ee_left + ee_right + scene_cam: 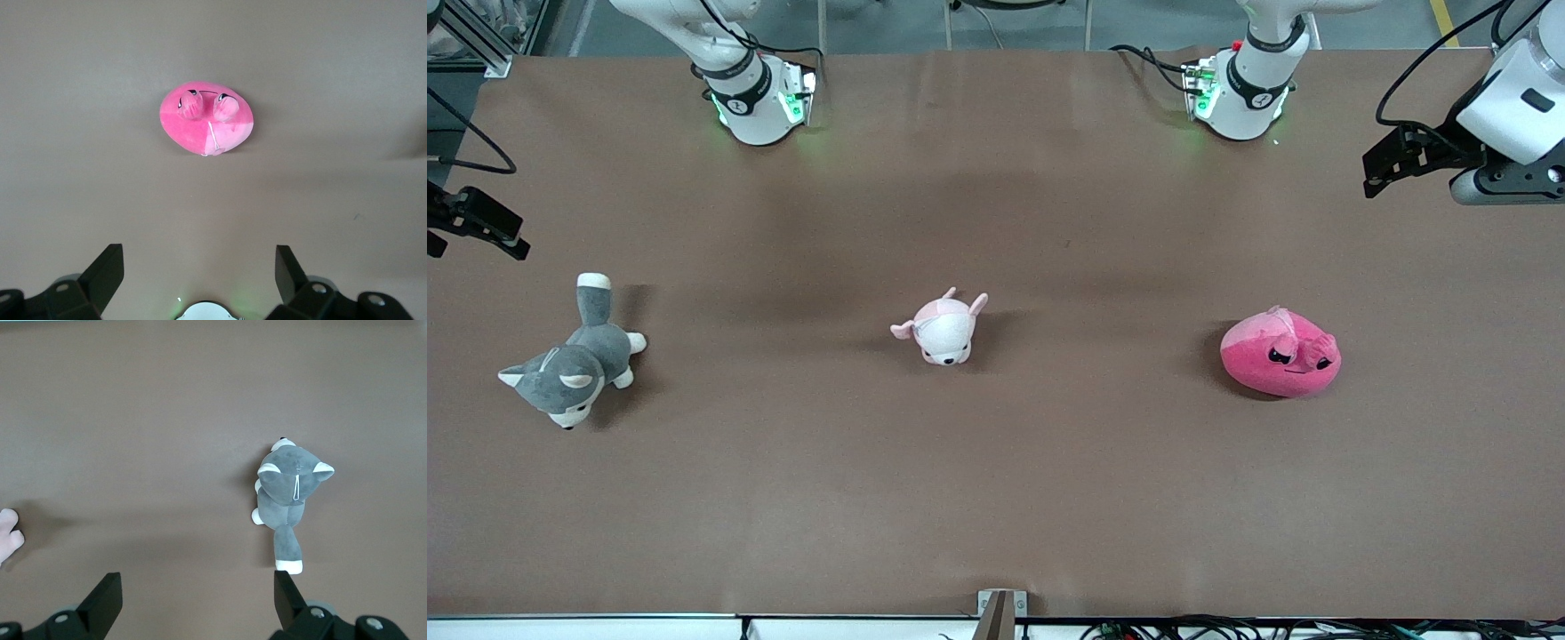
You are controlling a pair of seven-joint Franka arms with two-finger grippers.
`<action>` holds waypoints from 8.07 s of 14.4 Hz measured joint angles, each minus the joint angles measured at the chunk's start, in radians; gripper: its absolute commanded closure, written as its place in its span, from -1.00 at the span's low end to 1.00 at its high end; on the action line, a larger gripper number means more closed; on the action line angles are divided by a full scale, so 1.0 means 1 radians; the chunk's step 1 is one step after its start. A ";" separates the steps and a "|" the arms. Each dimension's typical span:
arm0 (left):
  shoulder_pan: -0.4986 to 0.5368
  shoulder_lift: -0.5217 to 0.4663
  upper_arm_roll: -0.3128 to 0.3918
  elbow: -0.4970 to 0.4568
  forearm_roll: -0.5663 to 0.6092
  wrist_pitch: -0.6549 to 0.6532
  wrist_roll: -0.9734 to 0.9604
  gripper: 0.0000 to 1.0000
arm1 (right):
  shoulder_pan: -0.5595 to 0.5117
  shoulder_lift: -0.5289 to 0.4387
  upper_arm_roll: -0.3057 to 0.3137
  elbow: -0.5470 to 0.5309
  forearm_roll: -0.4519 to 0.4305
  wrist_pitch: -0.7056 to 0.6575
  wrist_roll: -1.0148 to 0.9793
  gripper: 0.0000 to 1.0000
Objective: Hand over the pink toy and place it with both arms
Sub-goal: 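Move the left gripper down over the large pink plush toy, then close the left gripper on the pink plush toy's ear, then carry the pink toy toward the middle while the right gripper approaches, then grasp the pink toy's other ear with the right gripper, then open the left gripper, releasing the pink toy to the right gripper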
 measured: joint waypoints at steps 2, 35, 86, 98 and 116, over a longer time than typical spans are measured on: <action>0.012 0.000 0.001 0.000 -0.018 0.002 0.011 -1.00 | 0.000 0.000 0.000 0.000 0.000 -0.003 0.000 -1.00; 0.123 0.396 -0.003 -0.250 -0.055 0.590 0.130 0.81 | -0.007 -0.084 0.000 -0.059 0.000 -0.037 0.002 -1.00; -0.245 0.494 -0.476 0.185 -0.400 0.648 -0.862 1.00 | 0.421 0.230 0.021 -0.009 0.738 0.033 0.154 -0.09; -0.254 0.499 -0.476 0.213 -0.413 0.657 -0.900 1.00 | 0.436 0.241 0.021 -0.005 0.738 0.032 0.201 -0.10; -0.245 0.501 -0.473 0.223 -0.447 0.684 -0.909 1.00 | 0.439 0.241 0.021 -0.003 0.740 -0.046 0.325 0.99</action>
